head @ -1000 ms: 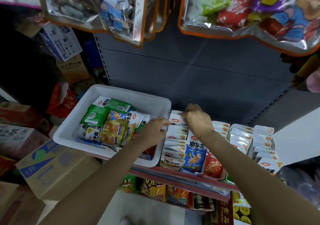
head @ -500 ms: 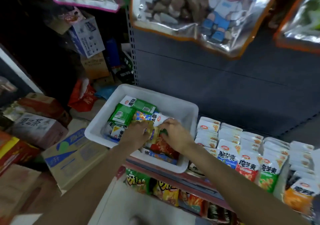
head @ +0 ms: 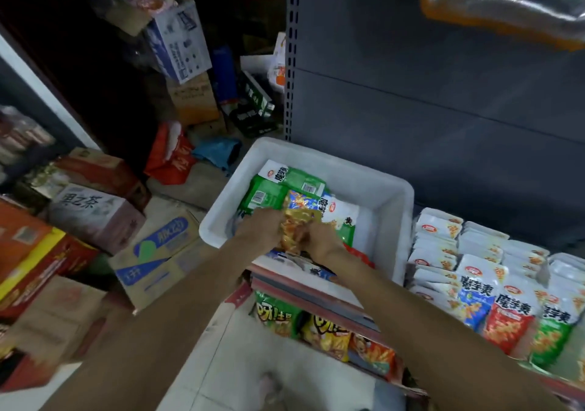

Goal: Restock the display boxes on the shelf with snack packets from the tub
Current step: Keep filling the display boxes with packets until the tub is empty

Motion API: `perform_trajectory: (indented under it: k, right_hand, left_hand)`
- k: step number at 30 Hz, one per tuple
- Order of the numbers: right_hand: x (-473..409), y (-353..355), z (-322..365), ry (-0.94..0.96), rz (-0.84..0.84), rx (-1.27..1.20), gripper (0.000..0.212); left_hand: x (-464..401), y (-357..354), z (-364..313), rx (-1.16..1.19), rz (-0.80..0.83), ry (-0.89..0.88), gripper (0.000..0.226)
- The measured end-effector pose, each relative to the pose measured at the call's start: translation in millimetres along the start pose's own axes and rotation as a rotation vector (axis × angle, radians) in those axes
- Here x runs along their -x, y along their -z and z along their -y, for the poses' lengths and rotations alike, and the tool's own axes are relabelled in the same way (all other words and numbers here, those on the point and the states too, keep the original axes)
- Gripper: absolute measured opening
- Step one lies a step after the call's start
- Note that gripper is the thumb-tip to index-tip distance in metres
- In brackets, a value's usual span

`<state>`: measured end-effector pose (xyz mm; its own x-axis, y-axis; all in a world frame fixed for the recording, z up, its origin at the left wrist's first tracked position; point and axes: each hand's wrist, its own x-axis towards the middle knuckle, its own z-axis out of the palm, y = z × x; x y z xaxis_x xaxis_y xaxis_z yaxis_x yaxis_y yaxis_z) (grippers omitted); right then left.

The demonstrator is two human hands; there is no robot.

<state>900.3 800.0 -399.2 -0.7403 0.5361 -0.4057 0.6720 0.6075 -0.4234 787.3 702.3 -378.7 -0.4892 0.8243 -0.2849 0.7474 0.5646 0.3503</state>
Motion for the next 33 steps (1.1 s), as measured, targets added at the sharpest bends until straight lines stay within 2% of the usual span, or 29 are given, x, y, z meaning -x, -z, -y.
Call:
perform_trajectory:
  k: [2, 5, 9, 11, 13, 15, 16, 20, 23, 25, 26, 27, 30, 33]
  right_hand:
    - [6.3, 7.8, -4.1, -0.011, -0.066, -0.081, 0.023]
    - [21.1, 27.7, -15.6, 0.004, -0.215, -0.221, 0.030]
    - [38.5, 51.0, -40.6, 0.042, -0.300, -0.359, 0.035]
    - [44.8, 62.7, -50.5, 0.018, -0.325, -0.338, 0.031]
    - [50.8, 73.8, -58.9, 0.008, -0.339, -0.353, 0.027]
    - [59.1, 84.6, -65.6, 0.010, -0.330, -0.361, 0.015]
    - [64.8, 91.1, -68.6, 0.025, -0.331, -0.364, 0.006]
    - [88.6, 116.3, -81.8, 0.125, -0.437, -0.349, 0.013]
    - [101.4, 128.5, -106.9, 0.085, -0.573, -0.399, 0.008]
    - [109.5, 136.7, -127.1, 0.012, -0.688, -0.547, 0.006]
    - [114.7, 141.0, -136.4, -0.017, -0.743, -0.651, 0.001]
    - [120.9, 145.9, -144.1, -0.053, -0.783, -0.749, 0.007]
    - [137.2, 157.5, -164.5, -0.055, -0.845, -0.884, 0.015]
    - [147.5, 166.2, -174.1, -0.002, -0.838, -0.981, 0.026]
  left_hand:
    - [0.5, 3.4, -5.3, 0.022, -0.042, -0.005, 0.030]
    - [3.6, 7.8, -7.7, 0.088, -0.192, 0.029, 0.044]
    - [3.8, 14.5, -17.2, 0.421, -0.173, 0.086, 0.061]
    - [-0.4, 17.1, -30.0, 0.567, -0.191, 0.069, 0.050]
    - [-1.4, 20.9, -46.4, 0.590, -0.294, 0.011, 0.018]
    - [-2.6, 25.6, -65.3, 0.628, -0.370, -0.060, 0.005]
    - [-3.4, 27.4, -76.2, 0.646, -0.372, -0.112, 0.008]
    - [-3.9, 27.3, -131.2, 0.698, -0.326, -0.325, 0.022]
    - [-11.1, 17.6, -173.7, 0.712, -0.411, -0.313, 0.033]
    - [-17.0, 7.1, -193.2, 0.749, -0.410, -0.257, 0.042]
    - [-19.9, 0.1, -199.7, 0.726, -0.364, -0.248, 0.044]
    - [-21.9, -7.0, -205.6, 0.648, -0.298, -0.265, 0.044]
    - [-21.7, -25.4, -218.1, 0.257, -0.066, -0.355, 0.049]
    - [-22.5, -34.8, -223.7, 0.113, 0.019, -0.370, 0.055]
